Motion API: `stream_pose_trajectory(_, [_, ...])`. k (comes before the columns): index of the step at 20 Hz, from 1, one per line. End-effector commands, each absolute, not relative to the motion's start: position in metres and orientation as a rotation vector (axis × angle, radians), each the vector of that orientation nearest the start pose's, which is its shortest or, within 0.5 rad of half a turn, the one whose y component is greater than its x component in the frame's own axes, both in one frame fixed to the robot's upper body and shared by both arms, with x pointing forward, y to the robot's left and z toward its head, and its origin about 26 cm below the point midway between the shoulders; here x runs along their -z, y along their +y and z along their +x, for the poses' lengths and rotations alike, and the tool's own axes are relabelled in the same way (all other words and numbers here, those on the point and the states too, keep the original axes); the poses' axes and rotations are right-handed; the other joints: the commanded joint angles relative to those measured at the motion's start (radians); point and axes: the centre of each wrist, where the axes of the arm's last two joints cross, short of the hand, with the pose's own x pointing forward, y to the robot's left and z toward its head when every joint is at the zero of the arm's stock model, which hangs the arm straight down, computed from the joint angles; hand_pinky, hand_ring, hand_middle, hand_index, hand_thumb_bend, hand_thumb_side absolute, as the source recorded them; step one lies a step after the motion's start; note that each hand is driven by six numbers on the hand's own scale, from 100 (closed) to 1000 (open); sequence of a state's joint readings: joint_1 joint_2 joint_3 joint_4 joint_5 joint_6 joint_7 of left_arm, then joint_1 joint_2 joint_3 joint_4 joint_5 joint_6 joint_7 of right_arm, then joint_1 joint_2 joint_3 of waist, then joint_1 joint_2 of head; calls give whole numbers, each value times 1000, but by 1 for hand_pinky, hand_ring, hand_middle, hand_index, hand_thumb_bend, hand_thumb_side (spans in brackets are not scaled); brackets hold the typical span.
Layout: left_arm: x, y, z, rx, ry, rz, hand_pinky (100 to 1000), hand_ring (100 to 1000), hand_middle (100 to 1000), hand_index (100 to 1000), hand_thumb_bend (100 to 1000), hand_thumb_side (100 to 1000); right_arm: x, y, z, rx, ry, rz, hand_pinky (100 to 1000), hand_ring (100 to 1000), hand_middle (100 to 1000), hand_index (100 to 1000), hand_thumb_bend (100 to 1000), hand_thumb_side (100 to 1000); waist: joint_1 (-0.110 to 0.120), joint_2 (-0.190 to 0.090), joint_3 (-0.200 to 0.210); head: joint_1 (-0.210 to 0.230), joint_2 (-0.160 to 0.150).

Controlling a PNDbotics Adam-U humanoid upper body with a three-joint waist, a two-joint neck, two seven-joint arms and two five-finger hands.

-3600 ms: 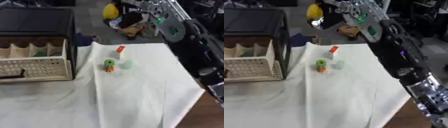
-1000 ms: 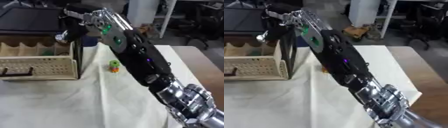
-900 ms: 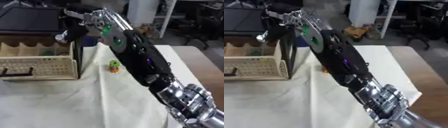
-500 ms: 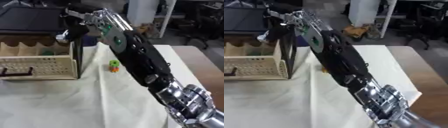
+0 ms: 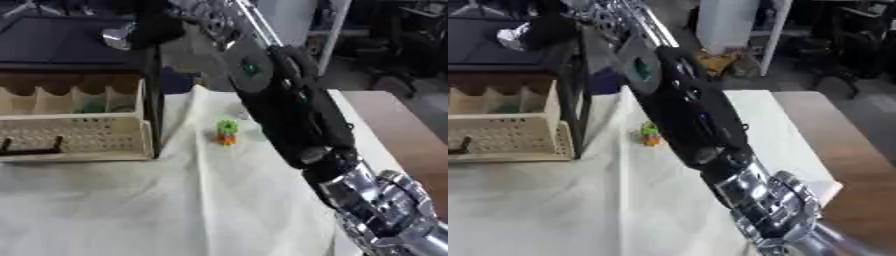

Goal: Pick up objects from table and place into drawer.

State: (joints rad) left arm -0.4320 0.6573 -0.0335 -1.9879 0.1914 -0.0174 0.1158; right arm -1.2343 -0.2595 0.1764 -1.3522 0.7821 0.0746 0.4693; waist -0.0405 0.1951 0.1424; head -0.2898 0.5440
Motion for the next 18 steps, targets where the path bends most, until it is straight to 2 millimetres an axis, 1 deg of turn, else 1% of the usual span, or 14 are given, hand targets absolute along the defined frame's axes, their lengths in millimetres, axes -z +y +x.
stream_pose_trajectory(1, [-274, 288, 300, 514, -2409, 260, 316, 335, 352, 570, 100, 1000, -401, -134, 392, -1276, -2121, -873, 507, 534, 427, 685, 442, 733, 10, -18, -3, 9, -11])
stream_pose_trajectory(5, [-275, 289, 300, 511, -2419, 278, 316, 336, 353, 572, 100, 1000, -403, -154, 375, -1140, -2186, -882, 502, 531, 426, 686, 444, 746, 15, -18, -7, 19, -10])
stream_pose_trajectory(8, [-276, 291, 300, 517, -2441, 316, 316, 337, 354, 578, 100, 1000, -401, -170, 362, -1023, -2222, -897, 497, 528, 426, 690, 430, 752, 18, -18, -12, 28, -9])
stream_pose_trajectory(10, [-279, 293, 299, 551, -2465, 361, 316, 338, 355, 585, 100, 1000, -398, -178, 356, -960, -2238, -902, 498, 529, 429, 693, 439, 772, 21, -19, -13, 33, -8])
stream_pose_trajectory(13, [-281, 294, 299, 636, -2503, 434, 313, 336, 354, 591, 100, 1000, -394, -189, 347, -865, -2267, -907, 498, 529, 434, 699, 425, 785, 26, -21, -15, 41, -6])
stream_pose_trajectory(15, [-283, 295, 298, 694, -2526, 473, 304, 328, 345, 589, 100, 1000, -391, -196, 341, -797, -2285, -916, 498, 530, 442, 707, 365, 798, 28, -22, -16, 48, -5])
stream_pose_trajectory(18, [-284, 296, 298, 772, -2548, 509, 295, 320, 333, 578, 100, 1000, -386, -206, 333, -697, -2306, -939, 503, 535, 455, 715, 337, 829, 31, -22, -18, 60, -4])
